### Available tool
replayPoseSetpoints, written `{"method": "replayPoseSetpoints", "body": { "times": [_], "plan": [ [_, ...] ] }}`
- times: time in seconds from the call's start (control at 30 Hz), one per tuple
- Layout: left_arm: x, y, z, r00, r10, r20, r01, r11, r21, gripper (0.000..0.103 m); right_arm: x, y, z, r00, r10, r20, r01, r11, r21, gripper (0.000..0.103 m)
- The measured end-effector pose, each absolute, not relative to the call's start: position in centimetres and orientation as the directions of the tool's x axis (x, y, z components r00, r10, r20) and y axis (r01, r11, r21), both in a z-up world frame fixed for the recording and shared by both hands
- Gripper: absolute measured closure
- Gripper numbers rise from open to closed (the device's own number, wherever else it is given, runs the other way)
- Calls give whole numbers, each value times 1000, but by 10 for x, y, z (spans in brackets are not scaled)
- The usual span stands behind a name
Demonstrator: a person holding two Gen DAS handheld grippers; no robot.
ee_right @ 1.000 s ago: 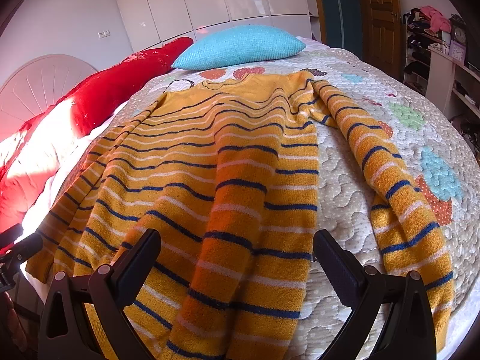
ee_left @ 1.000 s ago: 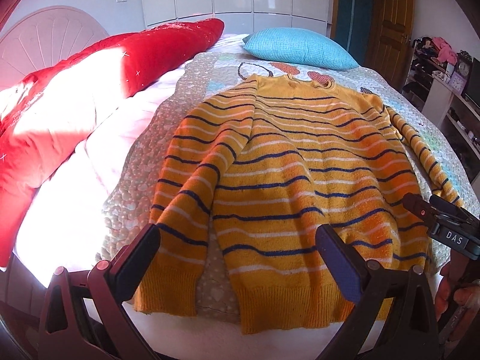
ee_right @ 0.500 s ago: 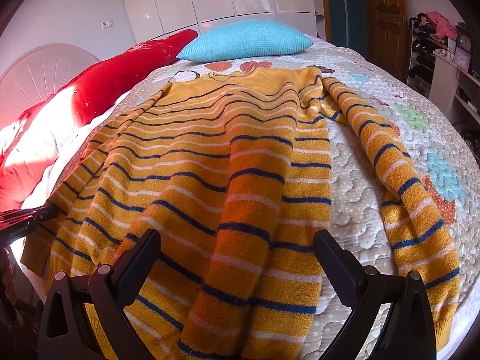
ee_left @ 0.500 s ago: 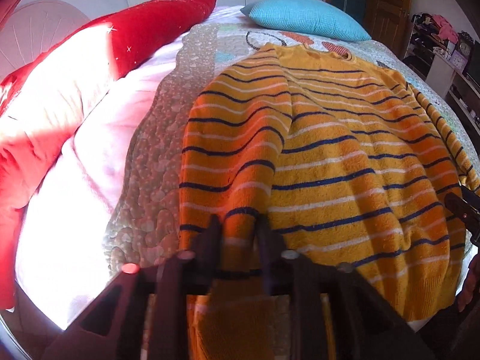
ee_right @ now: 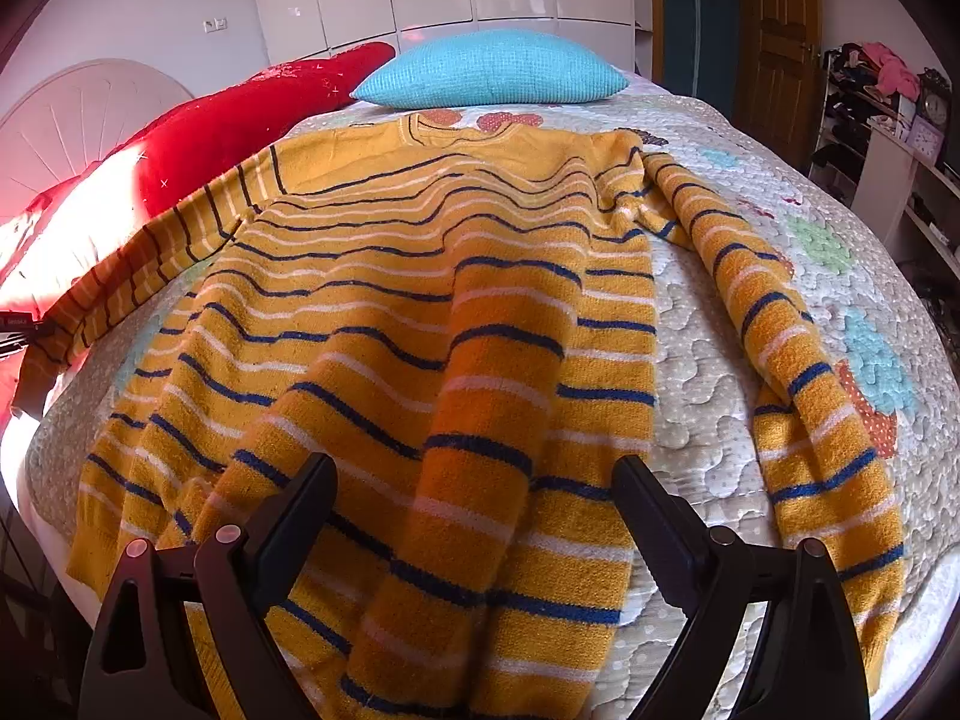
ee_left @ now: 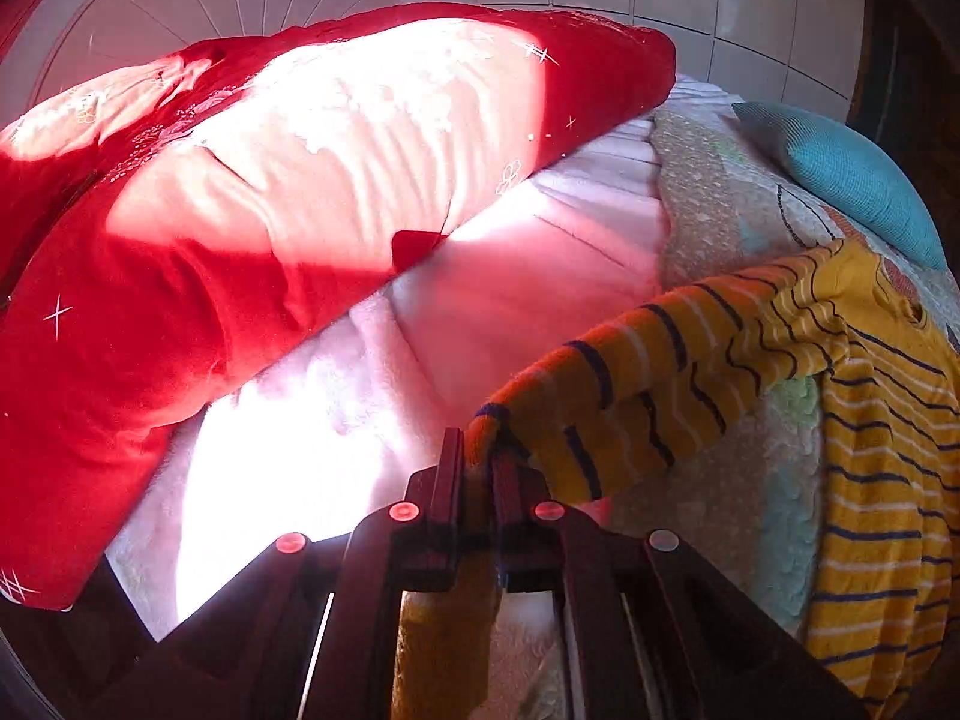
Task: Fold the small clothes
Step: 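Grasp the sweater sleeve cuff with the left gripper and lift it, then grasp the other sleeve cuff with the right gripper and lift it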
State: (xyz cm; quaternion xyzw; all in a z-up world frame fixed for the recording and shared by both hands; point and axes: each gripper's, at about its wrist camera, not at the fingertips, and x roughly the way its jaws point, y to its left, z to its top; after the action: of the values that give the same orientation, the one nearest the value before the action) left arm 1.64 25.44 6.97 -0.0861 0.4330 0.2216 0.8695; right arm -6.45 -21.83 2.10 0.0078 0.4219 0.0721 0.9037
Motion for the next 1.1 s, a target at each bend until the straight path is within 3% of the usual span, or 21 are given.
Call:
{"method": "replayPoseSetpoints", "body": {
  "times": [0.13, 0.3, 0.53, 0.7, 0.73, 0.77, 0.8, 0.97, 1.1],
  "plan": [
    [0, 242, 76, 568, 277, -775, -435, 901, 3, 89, -64, -215, 20, 639, 139, -756, -130, 989, 71, 7],
    [-28, 190, 82, 644, 143, -752, -304, 949, -80, 57, -65, -218, 20, 641, 160, -751, -129, 987, 100, 7],
    [-51, 108, 44, 583, -169, -795, -116, 951, -288, 53, -89, -239, 37, 680, 186, -709, -133, 982, 130, 7],
    [-56, 61, 23, 536, -230, -812, -38, 954, -296, 53, -121, -287, 68, 773, 139, -619, -67, 988, 139, 7],
    [-56, 53, 21, 534, -228, -814, -21, 959, -283, 53, -125, -299, 72, 789, 109, -605, -33, 990, 136, 7],
    [-56, 48, 20, 532, -217, -819, -8, 965, -260, 70, -129, -312, 73, 795, 76, -601, 6, 991, 134, 7],
    [-56, 44, 20, 528, -194, -827, -7, 973, -232, 96, -131, -325, 73, 799, 47, -600, 41, 990, 132, 6],
    [-60, 80, 33, 573, -105, -813, -156, 960, -234, 96, -135, -382, 53, 742, -10, -670, 164, 972, 167, 6],
    [-73, 105, 38, 586, -143, -798, -197, 930, -311, 96, -132, -390, 33, 699, 53, -713, 145, 966, 215, 6]
  ]
}}
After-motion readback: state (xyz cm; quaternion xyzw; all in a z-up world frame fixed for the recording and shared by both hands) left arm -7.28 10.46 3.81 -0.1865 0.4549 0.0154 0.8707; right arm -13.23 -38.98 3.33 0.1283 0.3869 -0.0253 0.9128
